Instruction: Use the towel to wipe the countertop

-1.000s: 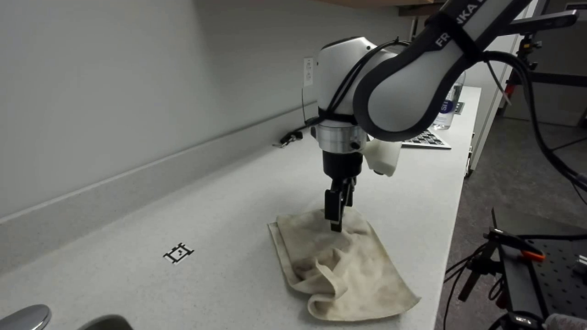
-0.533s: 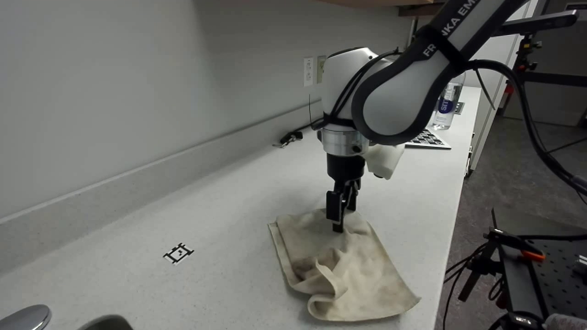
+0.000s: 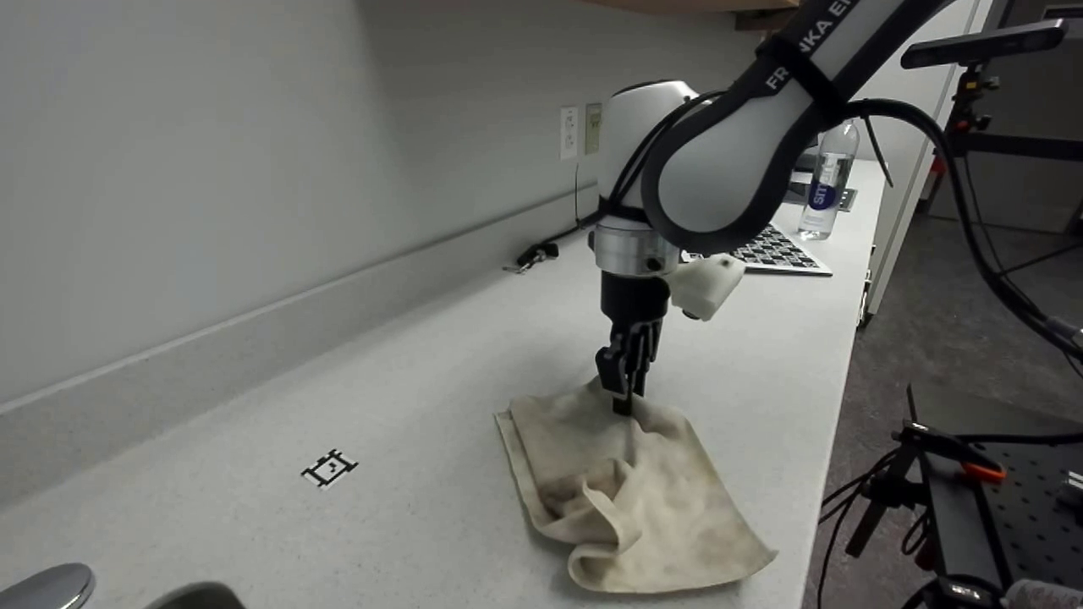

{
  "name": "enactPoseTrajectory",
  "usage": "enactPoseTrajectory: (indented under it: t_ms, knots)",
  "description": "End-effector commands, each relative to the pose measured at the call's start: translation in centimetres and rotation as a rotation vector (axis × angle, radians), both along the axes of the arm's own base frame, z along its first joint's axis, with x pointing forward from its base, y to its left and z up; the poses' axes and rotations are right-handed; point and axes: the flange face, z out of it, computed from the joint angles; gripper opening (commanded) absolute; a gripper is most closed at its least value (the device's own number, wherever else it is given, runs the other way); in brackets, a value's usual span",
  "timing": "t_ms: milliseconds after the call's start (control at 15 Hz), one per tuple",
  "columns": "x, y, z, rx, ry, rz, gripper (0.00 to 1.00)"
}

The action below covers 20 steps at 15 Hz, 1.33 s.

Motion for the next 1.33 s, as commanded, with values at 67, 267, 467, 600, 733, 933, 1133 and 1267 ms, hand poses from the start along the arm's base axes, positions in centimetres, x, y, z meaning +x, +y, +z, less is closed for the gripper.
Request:
enactPoseTrajectory:
  t_ms: [67,267,467,600,733,933,1133,1267]
  knots:
    - [0.4,1.1,2.0,0.039,-0.075,0.019,0.01]
    - [0.6,3.3,4.7,0.057,-0.112,0.061,0.0]
    - [0.4,6.2,7.6,0.077,-0.122,0.125,0.01]
    - [0.0,8.2,8.6,0.096,-0.112,0.177,0.01]
    - [-0.9,10.4,8.9,0.134,-0.065,0.239,0.01]
    - [-2.8,13.1,8.1,0.178,0.036,0.335,0.01]
    - [-4.0,14.9,7.3,0.199,0.102,0.407,0.01]
    - [-4.6,16.1,7.0,0.201,0.123,0.45,0.01]
